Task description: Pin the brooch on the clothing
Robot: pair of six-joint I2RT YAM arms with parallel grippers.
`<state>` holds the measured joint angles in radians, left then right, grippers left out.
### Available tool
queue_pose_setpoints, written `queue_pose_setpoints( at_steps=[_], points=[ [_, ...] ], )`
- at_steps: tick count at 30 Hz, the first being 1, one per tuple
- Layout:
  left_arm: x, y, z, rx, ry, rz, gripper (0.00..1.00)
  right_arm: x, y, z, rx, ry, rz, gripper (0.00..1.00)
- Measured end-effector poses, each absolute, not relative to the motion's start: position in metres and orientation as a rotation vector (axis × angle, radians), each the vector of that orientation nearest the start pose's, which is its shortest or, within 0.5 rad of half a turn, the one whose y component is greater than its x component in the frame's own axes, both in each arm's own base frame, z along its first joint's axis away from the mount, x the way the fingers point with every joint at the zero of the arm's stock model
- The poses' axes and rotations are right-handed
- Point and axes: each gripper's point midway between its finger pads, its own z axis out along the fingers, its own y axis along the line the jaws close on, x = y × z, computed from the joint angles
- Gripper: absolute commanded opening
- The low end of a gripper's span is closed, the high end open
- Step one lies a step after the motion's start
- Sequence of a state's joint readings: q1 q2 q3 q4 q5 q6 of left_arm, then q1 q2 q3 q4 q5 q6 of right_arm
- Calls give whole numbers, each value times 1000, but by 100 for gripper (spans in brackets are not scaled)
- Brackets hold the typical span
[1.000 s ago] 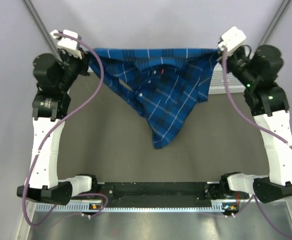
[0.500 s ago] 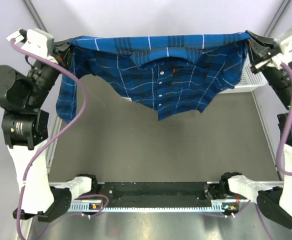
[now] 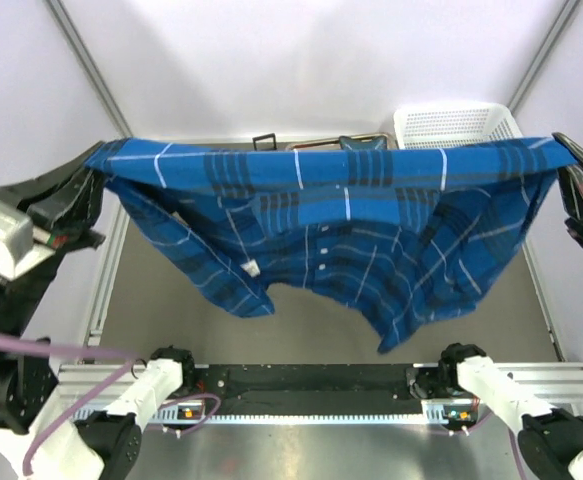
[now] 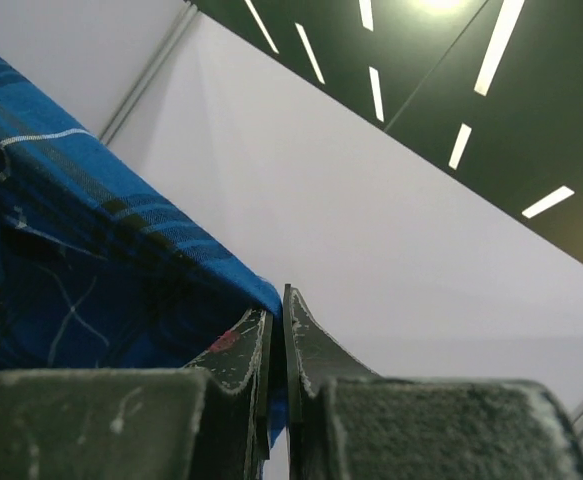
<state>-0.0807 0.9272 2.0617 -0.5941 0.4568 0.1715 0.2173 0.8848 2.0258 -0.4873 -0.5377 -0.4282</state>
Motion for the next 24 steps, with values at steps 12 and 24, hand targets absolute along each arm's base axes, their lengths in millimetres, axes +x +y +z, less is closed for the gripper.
queue_pose_setpoints(
  at_steps=[12, 24],
  points=[
    [168, -73, 609, 488, 1189, -162, 0, 157, 100, 626, -744, 889, 66, 0],
    [321, -54, 168, 448, 2359, -246, 35, 335, 135, 204, -1026, 1948, 288, 61]
  ],
)
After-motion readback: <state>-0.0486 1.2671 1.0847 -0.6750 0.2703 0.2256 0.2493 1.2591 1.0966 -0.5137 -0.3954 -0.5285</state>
